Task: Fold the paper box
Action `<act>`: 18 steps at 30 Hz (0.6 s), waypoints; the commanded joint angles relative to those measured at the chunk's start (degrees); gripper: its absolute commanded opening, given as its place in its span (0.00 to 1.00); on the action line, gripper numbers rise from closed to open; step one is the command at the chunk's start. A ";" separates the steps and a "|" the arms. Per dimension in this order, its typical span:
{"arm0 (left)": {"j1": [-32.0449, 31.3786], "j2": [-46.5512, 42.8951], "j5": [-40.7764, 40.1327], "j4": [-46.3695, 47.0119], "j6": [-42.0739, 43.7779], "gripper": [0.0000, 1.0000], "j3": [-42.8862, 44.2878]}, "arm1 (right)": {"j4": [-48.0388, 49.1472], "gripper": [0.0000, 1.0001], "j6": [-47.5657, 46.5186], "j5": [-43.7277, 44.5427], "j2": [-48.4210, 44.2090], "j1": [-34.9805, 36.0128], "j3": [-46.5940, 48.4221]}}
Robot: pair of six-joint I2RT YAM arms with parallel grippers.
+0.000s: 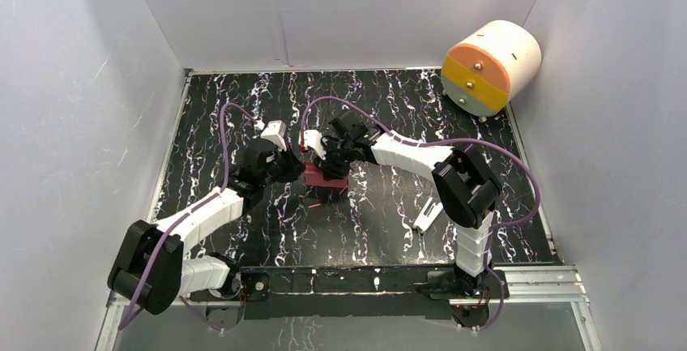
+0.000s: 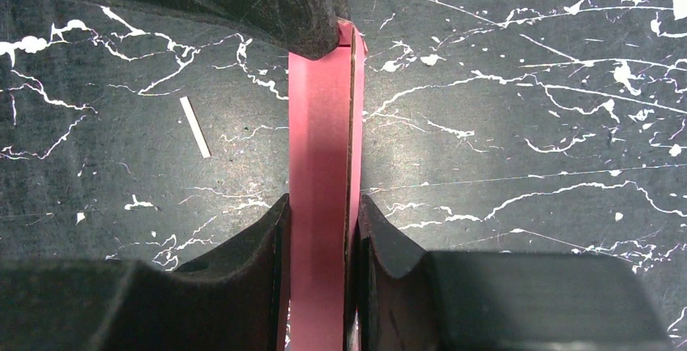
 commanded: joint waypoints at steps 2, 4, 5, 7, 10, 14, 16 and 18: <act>-0.68 0.29 -0.77 -0.58 -0.35 0.00 -1.47 | 1.43 0.14 0.93 -0.12 -1.38 0.22 -0.21; -0.84 0.29 -1.31 -0.98 -0.71 0.00 -1.75 | 2.01 0.15 1.20 -0.12 -1.79 0.16 -0.21; -0.93 0.37 -1.35 -0.99 -0.96 0.00 -1.97 | 2.27 0.15 1.43 -0.09 -1.90 0.25 -0.25; -1.15 0.46 -1.32 -1.00 -1.84 0.00 -2.30 | 2.81 0.15 1.48 -0.09 -2.16 0.23 -0.38; -1.72 0.56 -2.04 -1.04 -2.02 0.00 -2.70 | 3.05 0.16 1.58 0.08 -2.12 0.21 -0.30; -1.81 0.43 -3.95 -1.75 -1.54 0.00 -3.02 | 3.21 0.19 2.13 0.55 -2.72 0.17 -0.33; -1.82 0.10 -5.91 -2.36 -1.21 0.00 -2.98 | 3.95 0.20 2.52 0.90 -3.45 0.17 -0.78; -1.82 -0.13 -7.27 -3.06 -1.15 0.00 -2.86 | 4.71 0.23 2.83 1.31 -4.24 0.24 -1.27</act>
